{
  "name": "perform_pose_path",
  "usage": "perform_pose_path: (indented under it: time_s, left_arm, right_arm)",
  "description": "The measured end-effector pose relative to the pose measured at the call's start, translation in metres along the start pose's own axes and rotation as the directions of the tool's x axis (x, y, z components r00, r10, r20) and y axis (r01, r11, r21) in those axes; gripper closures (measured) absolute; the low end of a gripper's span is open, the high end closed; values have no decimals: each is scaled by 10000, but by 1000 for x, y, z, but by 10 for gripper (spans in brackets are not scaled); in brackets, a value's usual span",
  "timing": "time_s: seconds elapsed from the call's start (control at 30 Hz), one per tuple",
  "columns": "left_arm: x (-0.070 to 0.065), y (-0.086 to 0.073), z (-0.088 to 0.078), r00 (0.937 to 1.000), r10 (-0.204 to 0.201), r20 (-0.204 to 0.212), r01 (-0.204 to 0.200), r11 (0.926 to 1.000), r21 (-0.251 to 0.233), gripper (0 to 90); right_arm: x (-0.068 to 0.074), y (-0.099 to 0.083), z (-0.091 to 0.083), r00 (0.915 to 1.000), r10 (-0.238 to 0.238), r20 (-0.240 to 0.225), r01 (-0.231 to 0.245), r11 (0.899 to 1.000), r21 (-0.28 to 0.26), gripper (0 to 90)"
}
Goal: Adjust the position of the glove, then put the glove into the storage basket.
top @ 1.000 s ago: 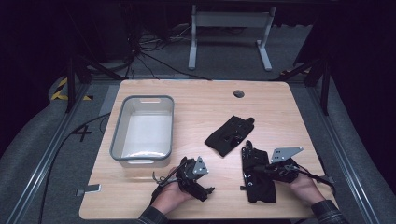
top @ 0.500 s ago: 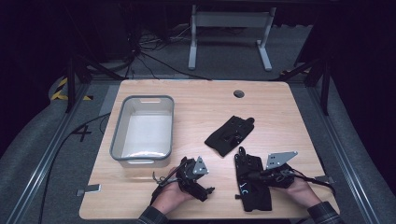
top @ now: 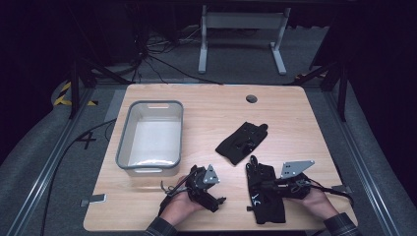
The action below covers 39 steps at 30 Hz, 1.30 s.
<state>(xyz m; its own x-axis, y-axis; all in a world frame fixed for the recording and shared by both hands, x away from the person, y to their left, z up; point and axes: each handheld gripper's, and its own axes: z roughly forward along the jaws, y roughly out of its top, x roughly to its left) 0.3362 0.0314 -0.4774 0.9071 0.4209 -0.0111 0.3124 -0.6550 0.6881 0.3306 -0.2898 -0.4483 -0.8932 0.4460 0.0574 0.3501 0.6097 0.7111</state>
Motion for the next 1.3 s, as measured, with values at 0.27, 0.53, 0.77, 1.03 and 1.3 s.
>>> perform_pose_path:
  time_s: [0.27, 0.53, 0.77, 1.03, 1.3]
  left_arm:
    - [0, 2, 0, 10000, -69, -21, 69, 9999, 102, 0]
    - [2, 11, 0, 9989, -455, 55, 454, 9987, 238, 30]
    - [6, 32, 0, 9964, -811, 254, 808, 9967, 108, 69]
    - [14, 58, 2, 9965, -801, 229, 803, 9967, -96, 136]
    - [28, 84, 5, 9963, -797, 317, 807, 9963, -310, 240]
  right_arm:
    - [-10, -9, -15, 9972, 406, 631, -380, 9984, -409, 667]
    - [-18, -16, -30, 9903, 826, 1113, -754, 9949, -677, 531]
    - [-21, -19, -31, 9894, 823, 1197, -757, 9954, -588, 501]
    - [-21, -20, -35, 9883, 827, 1278, -744, 9949, -685, 489]
    - [-22, -20, -38, 9876, 833, 1333, -742, 9947, -715, 483]
